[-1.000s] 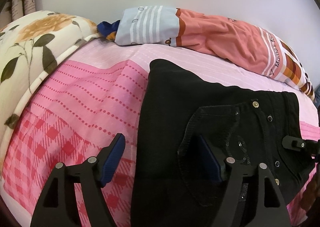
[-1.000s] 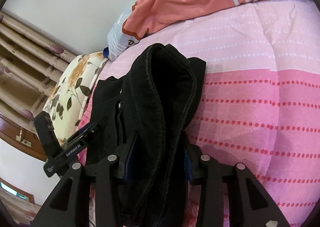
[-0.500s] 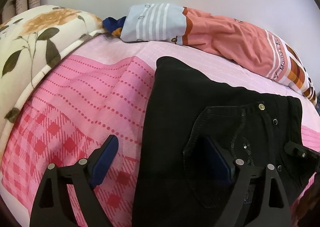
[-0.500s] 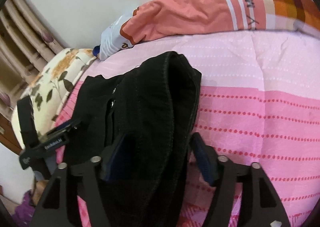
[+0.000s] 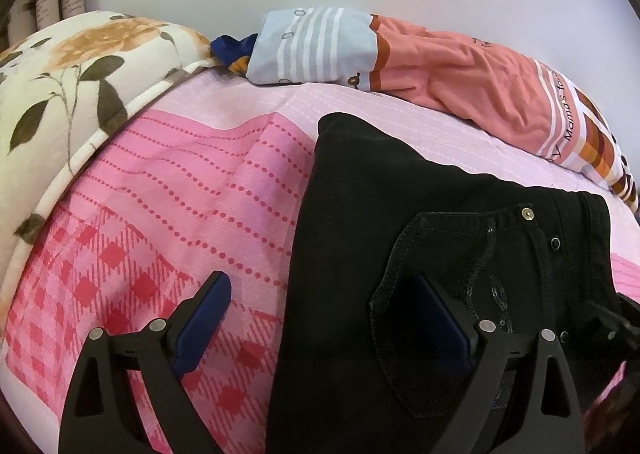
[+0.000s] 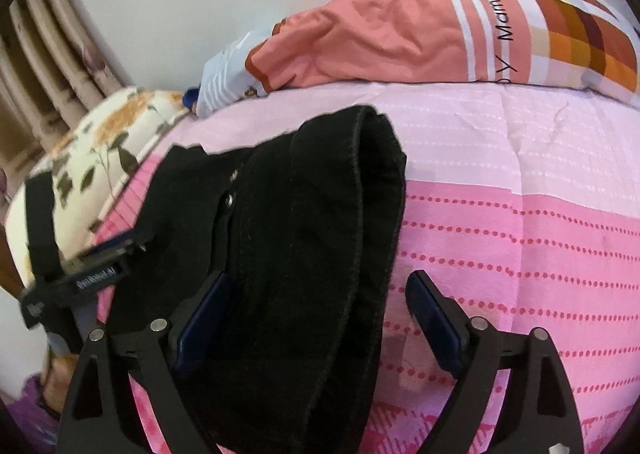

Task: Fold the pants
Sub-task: 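Open the right gripper and release the folded black jeans onto the bed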

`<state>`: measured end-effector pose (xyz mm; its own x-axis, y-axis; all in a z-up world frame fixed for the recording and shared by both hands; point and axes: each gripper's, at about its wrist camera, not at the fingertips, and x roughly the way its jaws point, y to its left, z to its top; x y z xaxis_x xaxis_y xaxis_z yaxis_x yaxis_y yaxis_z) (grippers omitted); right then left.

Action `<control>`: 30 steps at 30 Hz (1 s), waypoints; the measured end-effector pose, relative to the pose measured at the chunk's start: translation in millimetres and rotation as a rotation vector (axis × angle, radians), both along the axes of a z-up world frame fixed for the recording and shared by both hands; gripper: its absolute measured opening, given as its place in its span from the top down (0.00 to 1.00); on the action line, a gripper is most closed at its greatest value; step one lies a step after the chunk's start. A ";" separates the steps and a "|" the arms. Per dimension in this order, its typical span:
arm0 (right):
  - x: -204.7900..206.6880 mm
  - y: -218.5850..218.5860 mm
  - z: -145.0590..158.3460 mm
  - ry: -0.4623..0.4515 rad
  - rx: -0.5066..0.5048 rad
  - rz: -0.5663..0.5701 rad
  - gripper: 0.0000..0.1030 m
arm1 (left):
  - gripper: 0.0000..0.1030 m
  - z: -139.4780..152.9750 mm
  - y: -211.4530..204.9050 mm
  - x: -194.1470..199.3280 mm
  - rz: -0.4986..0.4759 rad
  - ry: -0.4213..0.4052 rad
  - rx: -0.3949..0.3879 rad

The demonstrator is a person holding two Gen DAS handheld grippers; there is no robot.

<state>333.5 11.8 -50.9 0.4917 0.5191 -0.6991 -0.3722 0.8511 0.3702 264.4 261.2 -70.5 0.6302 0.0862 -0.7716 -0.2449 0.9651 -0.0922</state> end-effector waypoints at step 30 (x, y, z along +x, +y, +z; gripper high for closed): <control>-57.9 3.7 36.5 -0.101 -0.007 -0.012 0.04 | 0.10 22.7 -23.4 -36.9 0.055 -0.062 0.189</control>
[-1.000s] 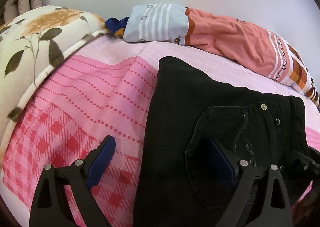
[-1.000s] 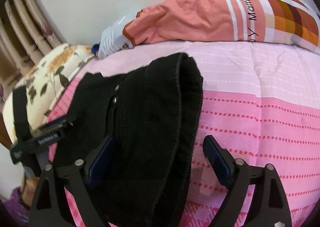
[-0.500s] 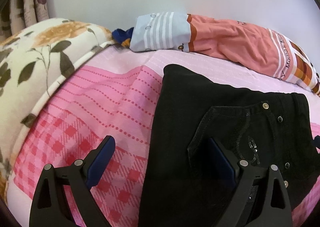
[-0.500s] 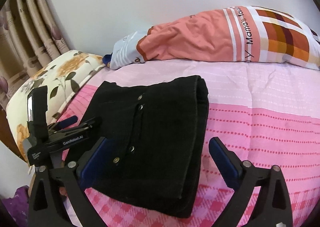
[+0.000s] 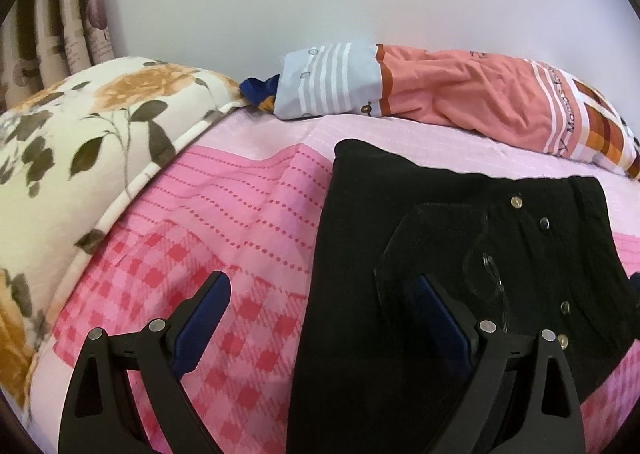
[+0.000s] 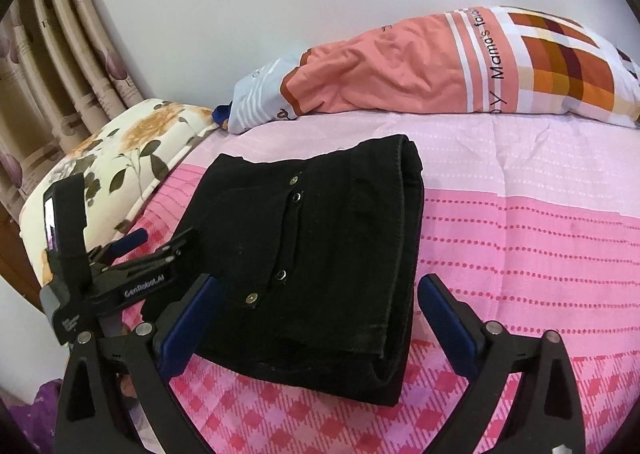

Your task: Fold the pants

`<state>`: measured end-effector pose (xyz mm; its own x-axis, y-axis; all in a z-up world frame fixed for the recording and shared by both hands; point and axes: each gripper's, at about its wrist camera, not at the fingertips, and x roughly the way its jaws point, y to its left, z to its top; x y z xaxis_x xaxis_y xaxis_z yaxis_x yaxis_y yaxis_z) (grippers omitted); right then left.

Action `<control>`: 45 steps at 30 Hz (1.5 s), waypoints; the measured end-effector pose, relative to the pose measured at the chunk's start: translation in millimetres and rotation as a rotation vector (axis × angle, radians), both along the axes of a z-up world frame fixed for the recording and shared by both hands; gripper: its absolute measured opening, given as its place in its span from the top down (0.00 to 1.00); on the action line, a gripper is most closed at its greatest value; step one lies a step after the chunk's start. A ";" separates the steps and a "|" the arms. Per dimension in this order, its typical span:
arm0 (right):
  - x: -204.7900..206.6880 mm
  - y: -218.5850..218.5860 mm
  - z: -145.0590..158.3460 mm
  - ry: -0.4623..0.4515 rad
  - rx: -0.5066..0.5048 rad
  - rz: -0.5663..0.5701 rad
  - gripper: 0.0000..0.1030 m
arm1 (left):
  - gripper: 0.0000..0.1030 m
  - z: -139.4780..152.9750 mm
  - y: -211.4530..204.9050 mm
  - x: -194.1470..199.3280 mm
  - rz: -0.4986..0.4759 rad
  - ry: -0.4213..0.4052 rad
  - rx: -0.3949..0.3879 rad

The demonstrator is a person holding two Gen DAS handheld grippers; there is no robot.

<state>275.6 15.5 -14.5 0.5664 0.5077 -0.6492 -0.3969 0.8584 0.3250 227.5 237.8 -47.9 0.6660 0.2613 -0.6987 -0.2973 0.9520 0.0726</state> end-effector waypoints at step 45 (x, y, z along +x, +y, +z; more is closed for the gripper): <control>-114.8 -34.8 118.8 -0.284 -0.011 -0.144 0.00 | 0.00 184.6 -81.8 -150.5 0.004 -0.382 0.138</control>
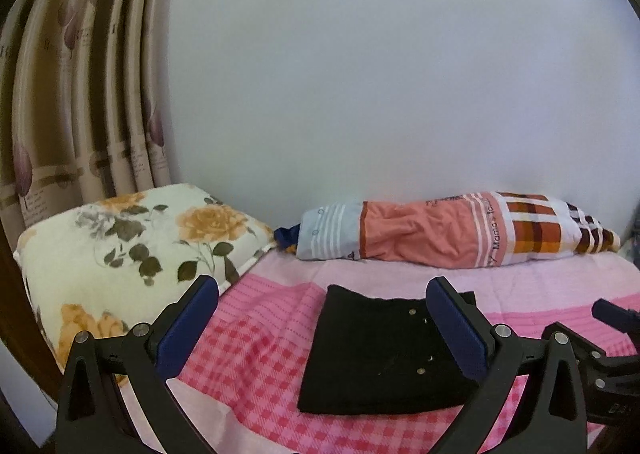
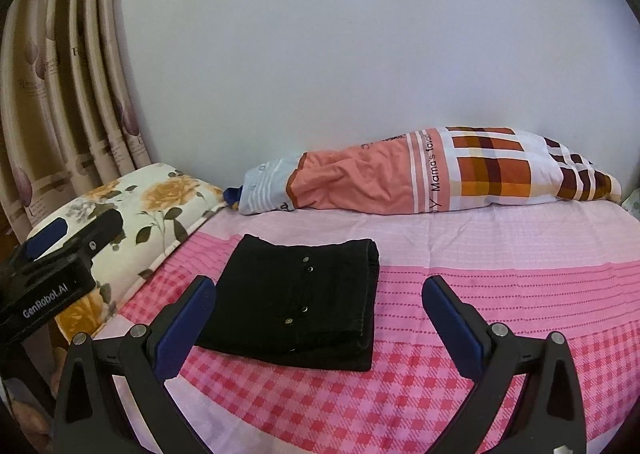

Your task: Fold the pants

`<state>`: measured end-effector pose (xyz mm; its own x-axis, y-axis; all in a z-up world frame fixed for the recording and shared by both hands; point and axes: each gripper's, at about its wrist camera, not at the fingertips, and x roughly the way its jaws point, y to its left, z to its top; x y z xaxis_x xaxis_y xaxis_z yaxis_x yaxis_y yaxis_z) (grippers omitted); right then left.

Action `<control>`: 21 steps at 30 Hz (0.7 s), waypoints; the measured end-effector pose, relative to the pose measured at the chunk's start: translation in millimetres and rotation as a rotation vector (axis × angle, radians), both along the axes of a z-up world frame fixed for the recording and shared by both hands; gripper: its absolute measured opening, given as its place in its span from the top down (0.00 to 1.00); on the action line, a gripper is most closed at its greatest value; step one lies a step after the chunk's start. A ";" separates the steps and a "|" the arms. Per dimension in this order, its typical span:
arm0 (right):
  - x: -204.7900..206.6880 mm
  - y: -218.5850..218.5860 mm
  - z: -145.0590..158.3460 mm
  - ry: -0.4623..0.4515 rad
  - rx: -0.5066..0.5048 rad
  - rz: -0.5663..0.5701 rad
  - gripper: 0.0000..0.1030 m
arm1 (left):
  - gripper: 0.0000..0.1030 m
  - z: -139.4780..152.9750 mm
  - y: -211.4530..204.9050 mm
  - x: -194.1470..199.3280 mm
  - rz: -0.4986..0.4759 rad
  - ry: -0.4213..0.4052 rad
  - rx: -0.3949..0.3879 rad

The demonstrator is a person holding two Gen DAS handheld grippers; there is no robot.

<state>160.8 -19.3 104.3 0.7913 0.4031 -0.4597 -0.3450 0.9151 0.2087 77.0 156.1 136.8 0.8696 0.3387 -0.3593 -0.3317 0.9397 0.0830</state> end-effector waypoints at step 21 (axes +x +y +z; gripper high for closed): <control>-17.1 3.8 5.1 0.003 -0.013 0.027 0.00 | 0.00 2.4 19.9 -12.4 0.044 0.047 -0.099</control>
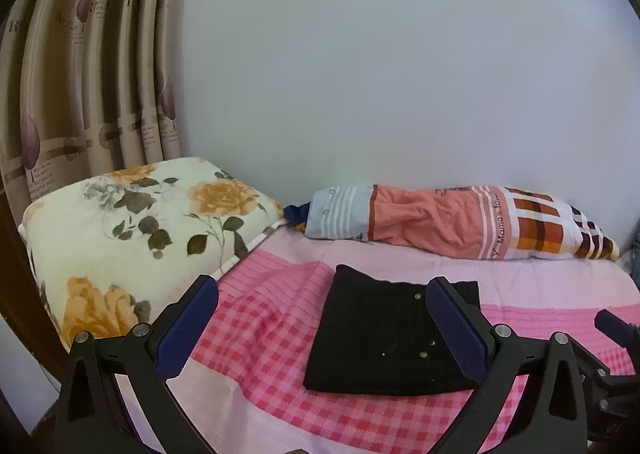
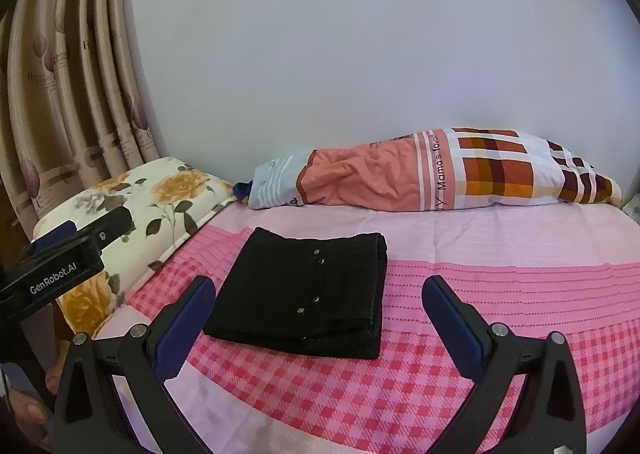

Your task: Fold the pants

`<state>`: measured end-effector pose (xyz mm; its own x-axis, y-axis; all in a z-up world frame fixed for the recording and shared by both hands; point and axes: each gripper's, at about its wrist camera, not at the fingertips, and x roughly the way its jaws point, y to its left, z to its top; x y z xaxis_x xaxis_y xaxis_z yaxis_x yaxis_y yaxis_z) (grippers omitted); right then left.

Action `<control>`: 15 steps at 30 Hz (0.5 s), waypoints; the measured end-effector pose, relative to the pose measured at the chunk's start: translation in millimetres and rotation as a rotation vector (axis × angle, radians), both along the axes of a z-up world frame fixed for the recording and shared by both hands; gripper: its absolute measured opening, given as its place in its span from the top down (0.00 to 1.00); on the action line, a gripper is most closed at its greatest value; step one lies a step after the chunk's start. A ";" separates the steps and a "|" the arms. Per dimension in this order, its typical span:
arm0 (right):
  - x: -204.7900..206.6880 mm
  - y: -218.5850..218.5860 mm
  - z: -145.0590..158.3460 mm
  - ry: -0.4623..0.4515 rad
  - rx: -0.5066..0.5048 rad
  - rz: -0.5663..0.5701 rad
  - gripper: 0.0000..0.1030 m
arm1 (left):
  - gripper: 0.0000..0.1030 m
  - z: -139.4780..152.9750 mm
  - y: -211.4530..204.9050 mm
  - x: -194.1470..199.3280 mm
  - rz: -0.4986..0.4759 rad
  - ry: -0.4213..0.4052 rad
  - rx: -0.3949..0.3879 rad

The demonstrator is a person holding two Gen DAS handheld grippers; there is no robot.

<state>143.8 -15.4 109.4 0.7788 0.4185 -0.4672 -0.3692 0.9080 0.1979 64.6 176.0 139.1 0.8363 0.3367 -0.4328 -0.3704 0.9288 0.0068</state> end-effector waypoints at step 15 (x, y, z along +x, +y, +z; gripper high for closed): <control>5.1 3.3 -11.7 0.031 -0.016 0.000 0.00 | 0.00 -13.7 -6.3 12.0 -0.050 0.042 0.003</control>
<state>148.8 -12.1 97.7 0.7638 0.4110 -0.4977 -0.3633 0.9111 0.1948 76.6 169.6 125.4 0.8332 0.2964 -0.4669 -0.3232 0.9460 0.0237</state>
